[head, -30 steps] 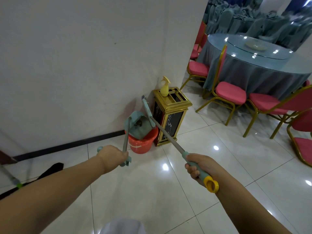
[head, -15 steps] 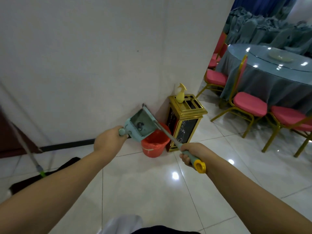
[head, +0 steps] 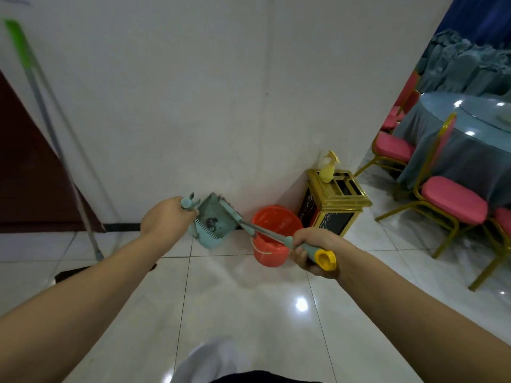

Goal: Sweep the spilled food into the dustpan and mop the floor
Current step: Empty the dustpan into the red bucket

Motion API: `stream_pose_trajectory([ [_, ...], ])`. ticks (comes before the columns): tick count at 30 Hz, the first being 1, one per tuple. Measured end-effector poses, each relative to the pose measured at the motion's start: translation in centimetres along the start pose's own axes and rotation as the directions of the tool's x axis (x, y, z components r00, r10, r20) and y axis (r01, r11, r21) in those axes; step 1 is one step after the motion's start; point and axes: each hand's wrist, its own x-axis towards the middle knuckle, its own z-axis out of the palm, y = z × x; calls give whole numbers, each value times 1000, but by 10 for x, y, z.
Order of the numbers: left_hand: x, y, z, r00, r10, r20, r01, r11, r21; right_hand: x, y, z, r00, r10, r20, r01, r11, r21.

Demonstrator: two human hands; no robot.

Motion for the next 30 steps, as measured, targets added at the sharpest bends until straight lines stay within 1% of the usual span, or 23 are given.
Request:
stream_pose_trajectory([
  [4,0,-8,8,998,-27,50,24,998,52,9,-6,10,996,51,67,-52,998,23],
  [8,5,-16,31,989,-68,132,61,997,54,31,-13,14,997,73,37,-77,990,114],
  [11,11,-21,62,968,-89,233,74,994,75,57,-20,14,994,109,21,-111,986,125],
  [16,21,-12,120,922,-108,372,109,994,18,99,-38,11,983,184,-14,-181,974,135],
  [20,34,7,158,862,-127,490,158,987,-21,128,-61,4,978,208,-32,-199,964,176],
  [23,39,24,182,811,-138,569,214,975,-68,141,-75,-3,967,249,-53,-236,956,172],
  [25,39,37,197,753,-124,646,262,957,-121,146,-82,-9,955,291,-46,-277,941,196],
  [28,33,59,214,661,-58,749,308,930,-200,153,-89,-21,944,329,-35,-310,917,252],
  [30,27,74,224,592,-11,806,350,904,-245,156,-92,-27,932,362,-31,-347,911,222],
])
